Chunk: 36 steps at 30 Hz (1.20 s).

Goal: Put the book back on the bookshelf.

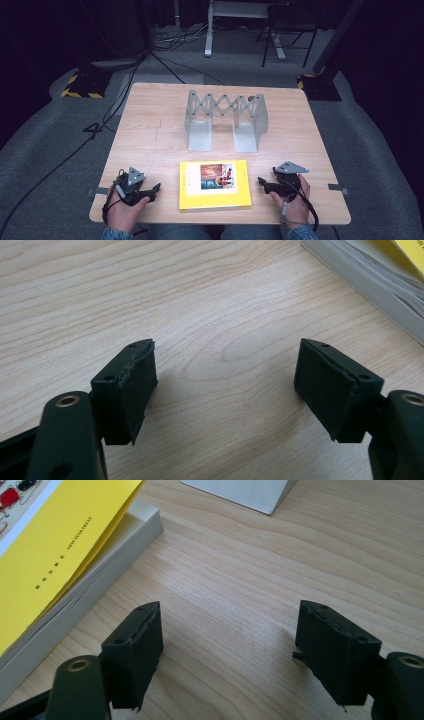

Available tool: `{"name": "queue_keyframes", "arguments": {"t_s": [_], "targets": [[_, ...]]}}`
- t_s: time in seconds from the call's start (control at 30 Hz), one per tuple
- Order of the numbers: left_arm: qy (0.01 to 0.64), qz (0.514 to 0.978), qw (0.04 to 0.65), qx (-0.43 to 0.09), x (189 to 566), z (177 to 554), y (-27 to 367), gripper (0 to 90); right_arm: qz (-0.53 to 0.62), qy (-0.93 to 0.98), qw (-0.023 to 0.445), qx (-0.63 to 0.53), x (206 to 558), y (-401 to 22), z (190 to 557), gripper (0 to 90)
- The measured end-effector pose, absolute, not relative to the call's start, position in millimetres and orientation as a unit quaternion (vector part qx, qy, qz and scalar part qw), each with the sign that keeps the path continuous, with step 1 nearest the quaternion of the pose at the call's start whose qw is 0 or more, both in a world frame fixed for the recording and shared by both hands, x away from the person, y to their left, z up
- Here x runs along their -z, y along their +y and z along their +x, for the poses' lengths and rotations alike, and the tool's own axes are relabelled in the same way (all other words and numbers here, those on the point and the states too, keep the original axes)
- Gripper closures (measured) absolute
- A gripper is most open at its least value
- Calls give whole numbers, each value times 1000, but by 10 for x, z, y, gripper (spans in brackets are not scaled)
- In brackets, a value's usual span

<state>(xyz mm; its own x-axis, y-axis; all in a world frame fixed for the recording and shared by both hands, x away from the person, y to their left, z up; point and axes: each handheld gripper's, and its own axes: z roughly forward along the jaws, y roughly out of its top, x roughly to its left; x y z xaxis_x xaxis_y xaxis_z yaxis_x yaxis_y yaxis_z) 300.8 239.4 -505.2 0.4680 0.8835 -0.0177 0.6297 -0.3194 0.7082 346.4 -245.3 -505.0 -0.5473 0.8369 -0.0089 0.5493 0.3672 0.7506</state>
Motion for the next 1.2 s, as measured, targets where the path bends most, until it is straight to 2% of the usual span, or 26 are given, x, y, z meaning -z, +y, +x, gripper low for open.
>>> {"name": "queue_keyframes", "arguments": {"t_s": [0.2,0.23,0.27,0.3,0.73,0.93,1.2], "targets": [[479,789,337,-184,5052,2994,2395,257,436,800,201,-359,5049,-2435,3453,283],[484,789,334,-179,5040,2997,2394,257,436,800,202,-361,5048,-2424,3437,326],[486,790,334,-171,5018,3012,2391,272,421,803,200,-370,5043,-2399,3387,472],[489,788,338,-161,5004,3019,2380,286,415,806,200,-372,5042,-2385,3371,484],[463,785,389,-135,4782,3127,2104,303,378,824,183,-381,5045,-2137,3298,497],[451,794,387,-127,4776,3196,1995,300,379,823,181,-381,5045,-2139,3299,498],[451,784,411,-111,4816,3315,1838,287,379,823,181,-381,5045,-2139,3300,498]]}}
